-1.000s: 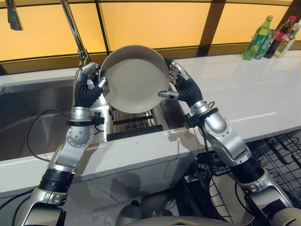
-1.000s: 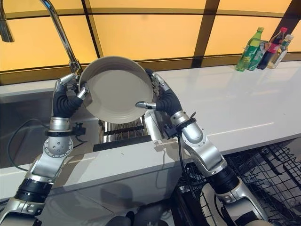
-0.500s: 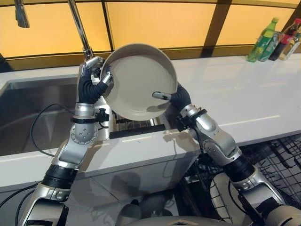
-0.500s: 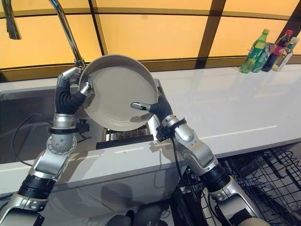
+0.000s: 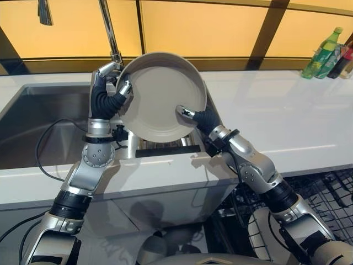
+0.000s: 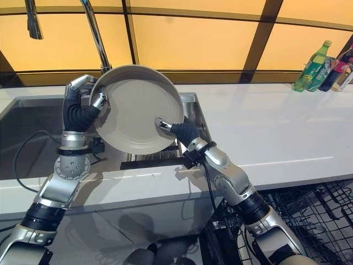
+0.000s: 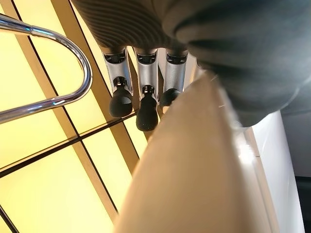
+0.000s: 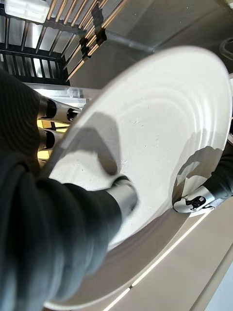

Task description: Pick up plates and place into dishwasher.

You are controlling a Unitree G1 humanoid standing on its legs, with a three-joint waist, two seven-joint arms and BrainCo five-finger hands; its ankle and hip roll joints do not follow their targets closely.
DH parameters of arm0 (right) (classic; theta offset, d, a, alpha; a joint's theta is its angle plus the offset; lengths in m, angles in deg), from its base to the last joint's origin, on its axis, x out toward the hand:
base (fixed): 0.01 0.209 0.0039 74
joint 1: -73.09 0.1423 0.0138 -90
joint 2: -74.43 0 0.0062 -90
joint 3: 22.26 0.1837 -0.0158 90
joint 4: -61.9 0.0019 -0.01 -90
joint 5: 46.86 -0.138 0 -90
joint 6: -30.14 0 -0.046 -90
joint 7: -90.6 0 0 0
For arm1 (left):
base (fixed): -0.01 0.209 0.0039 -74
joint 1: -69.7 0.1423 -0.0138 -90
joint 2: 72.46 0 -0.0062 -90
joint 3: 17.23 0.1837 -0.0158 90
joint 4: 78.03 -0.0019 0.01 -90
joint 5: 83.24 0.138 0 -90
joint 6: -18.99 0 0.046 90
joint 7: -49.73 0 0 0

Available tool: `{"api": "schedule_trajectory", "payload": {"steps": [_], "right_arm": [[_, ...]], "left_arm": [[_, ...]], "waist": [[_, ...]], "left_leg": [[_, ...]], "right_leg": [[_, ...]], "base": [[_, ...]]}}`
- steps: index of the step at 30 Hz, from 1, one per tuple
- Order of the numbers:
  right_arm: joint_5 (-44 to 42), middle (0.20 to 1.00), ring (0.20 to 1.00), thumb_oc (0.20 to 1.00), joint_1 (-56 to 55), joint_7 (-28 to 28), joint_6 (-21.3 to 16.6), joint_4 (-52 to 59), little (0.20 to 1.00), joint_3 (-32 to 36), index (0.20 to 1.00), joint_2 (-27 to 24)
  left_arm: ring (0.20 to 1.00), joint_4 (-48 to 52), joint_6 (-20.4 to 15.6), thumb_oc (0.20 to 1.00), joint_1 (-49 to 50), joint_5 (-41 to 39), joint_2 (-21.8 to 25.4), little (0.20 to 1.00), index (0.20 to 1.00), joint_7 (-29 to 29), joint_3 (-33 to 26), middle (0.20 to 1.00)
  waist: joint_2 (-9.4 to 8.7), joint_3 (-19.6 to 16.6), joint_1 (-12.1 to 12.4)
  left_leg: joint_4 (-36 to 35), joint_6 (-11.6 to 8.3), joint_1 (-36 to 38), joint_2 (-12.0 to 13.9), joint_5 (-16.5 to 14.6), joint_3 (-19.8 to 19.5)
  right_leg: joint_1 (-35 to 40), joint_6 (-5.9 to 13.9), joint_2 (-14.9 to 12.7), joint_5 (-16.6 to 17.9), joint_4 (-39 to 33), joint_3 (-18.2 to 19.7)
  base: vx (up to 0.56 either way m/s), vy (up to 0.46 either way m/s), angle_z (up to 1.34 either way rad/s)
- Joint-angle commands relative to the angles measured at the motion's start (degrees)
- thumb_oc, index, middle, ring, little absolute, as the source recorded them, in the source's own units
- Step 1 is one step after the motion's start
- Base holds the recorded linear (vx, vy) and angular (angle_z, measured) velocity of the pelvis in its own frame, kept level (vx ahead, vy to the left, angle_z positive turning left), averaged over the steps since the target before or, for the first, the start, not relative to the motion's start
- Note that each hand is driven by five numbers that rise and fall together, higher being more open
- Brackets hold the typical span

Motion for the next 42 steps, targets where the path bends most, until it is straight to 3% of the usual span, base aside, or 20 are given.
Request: {"api": "schedule_trajectory", "payload": {"steps": [1, 7, 15, 16, 17, 27, 33, 42], "right_arm": [[-1.7, 0.200, 0.200, 0.200, 6.3, 4.3, -2.4, 3.9, 0.200, -3.8, 0.200, 3.4], [-1.3, 0.200, 0.200, 0.200, 5.9, 4.4, -3.1, 3.4, 0.200, -3.1, 0.200, 3.4], [0.3, 0.200, 0.200, 0.200, 5.0, 4.8, -5.4, 4.2, 0.200, -2.0, 0.200, 3.6], [0.9, 0.200, 0.200, 0.200, 4.4, 4.5, -5.9, 4.4, 0.200, -1.1, 0.200, 3.2], [1.1, 0.200, 0.200, 0.200, 4.1, 4.4, -6.1, 4.6, 0.200, -0.7, 0.200, 3.0], [4.5, 0.200, 0.200, 0.200, -0.1, 3.8, -8.0, 6.6, 0.200, 7.1, 0.200, 0.9], [7.4, 0.200, 0.200, 0.200, -2.6, 3.0, -9.1, 7.2, 0.200, 10.5, 0.200, -1.2], [20.1, 0.200, 0.200, 0.200, -8.7, -5.5, -11.2, 4.8, 0.200, 20.0, 0.200, -9.2]], "left_arm": [[0.200, 1.7, -2.6, 0.200, -4.1, 1.1, -0.8, 0.200, 0.200, -1.7, 4.9, 0.200], [0.200, 0.7, -3.6, 0.200, -4.9, 0.5, -1.1, 0.200, 0.200, -0.1, 5.1, 0.200], [0.200, -0.6, -0.4, 0.200, -4.9, -1.7, -2.4, 0.200, 0.200, -1.1, 5.4, 0.200], [0.762, -1.3, 0.2, 0.762, -4.5, -2.5, -2.5, 0.762, 0.762, -0.5, 4.8, 0.762], [1.000, -1.4, 0.5, 1.000, -4.4, -2.8, -2.6, 1.000, 1.000, 0.1, 4.4, 1.000], [1.000, -2.1, 2.0, 1.000, -1.0, -4.3, -3.4, 1.000, 1.000, 11.6, -7.0, 1.000], [1.000, -3.2, 2.7, 1.000, -0.1, -4.3, -2.4, 1.000, 1.000, 14.0, -10.6, 1.000], [1.000, -3.1, 3.0, 1.000, 3.7, -5.5, -0.4, 1.000, 1.000, 15.2, -16.1, 1.000]], "waist": [[0.81, -4.7, 0.4], [0.98, -4.7, 0.0], [1.29, -5.0, -0.7], [1.31, -5.0, -1.0], [1.32, -5.0, -1.1], [1.47, -5.6, -2.9], [1.68, -6.0, -4.3], [2.07, -6.3, -7.6]], "left_leg": [[-3.9, -1.43, -6.7, 0.6, 4.8, -0.2], [-4.0, -1.34, -7.0, 0.7, 5.1, 0.5], [-4.4, -1.33, -7.0, 1.2, 5.4, 1.6], [-4.6, -1.34, -7.0, 1.2, 5.5, 1.9], [-4.7, -1.35, -7.0, 1.2, 5.6, 2.1], [-5.4, -1.28, -6.5, 1.9, 5.8, 3.6], [-5.2, -1.39, -6.4, 2.3, 5.6, 4.7], [-5.4, -1.85, -5.2, 4.0, 5.4, 7.2]], "right_leg": [[-1.4, -2.63, 1.1, -7.6, 10.3, -0.3], [-1.4, -2.63, 1.1, -7.7, 10.5, -0.2], [-1.3, -2.55, 1.0, -7.8, 10.5, 0.0], [-1.2, -2.49, 1.0, -7.8, 10.4, 0.1], [-1.2, -2.46, 1.0, -7.7, 10.4, 0.2], [-1.6, -2.24, 0.4, -7.6, 10.5, 1.1], [-1.9, -2.14, 0.1, -7.6, 10.6, 1.8], [-2.6, -1.83, -0.2, -7.0, 10.0, 3.5]], "base": [[0.00, 0.000, 0.00], [0.00, 0.000, 0.00], [0.00, 0.000, 0.00], [0.00, 0.000, 0.00], [0.00, 0.000, 0.00], [0.00, -0.003, -0.02], [0.00, 0.003, -0.16], [0.00, -0.004, -0.09]]}}
